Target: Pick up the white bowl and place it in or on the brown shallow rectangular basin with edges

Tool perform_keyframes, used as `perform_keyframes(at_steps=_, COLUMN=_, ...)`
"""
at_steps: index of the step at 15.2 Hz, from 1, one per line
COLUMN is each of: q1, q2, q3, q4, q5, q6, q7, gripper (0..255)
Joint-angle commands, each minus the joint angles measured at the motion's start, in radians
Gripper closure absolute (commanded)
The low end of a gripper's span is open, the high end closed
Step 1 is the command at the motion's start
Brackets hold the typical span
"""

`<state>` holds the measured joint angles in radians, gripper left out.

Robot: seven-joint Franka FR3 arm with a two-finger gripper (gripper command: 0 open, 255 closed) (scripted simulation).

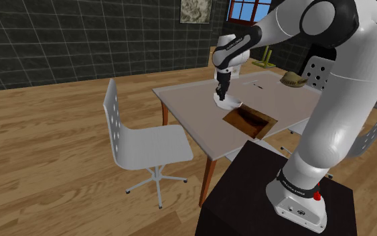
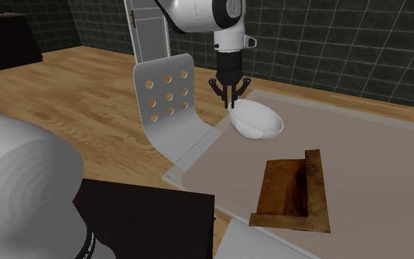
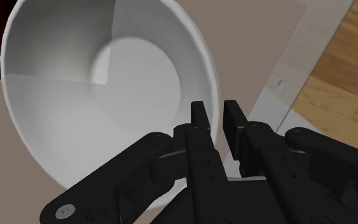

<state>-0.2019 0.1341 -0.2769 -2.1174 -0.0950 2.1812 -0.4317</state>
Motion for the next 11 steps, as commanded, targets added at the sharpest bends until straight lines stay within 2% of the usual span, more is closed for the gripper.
perform_keyframes(at_steps=1, q1=-0.022, q2=-0.037, q3=-0.021, q4=-0.033, q5=-0.013, q6=0.002, q7=-0.036, gripper=255)
perform_keyframes(at_steps=11, q1=-0.140, q2=-0.142, q3=-0.134, q4=-0.089, q5=-0.062, q6=-0.016, q7=-0.243, gripper=255)
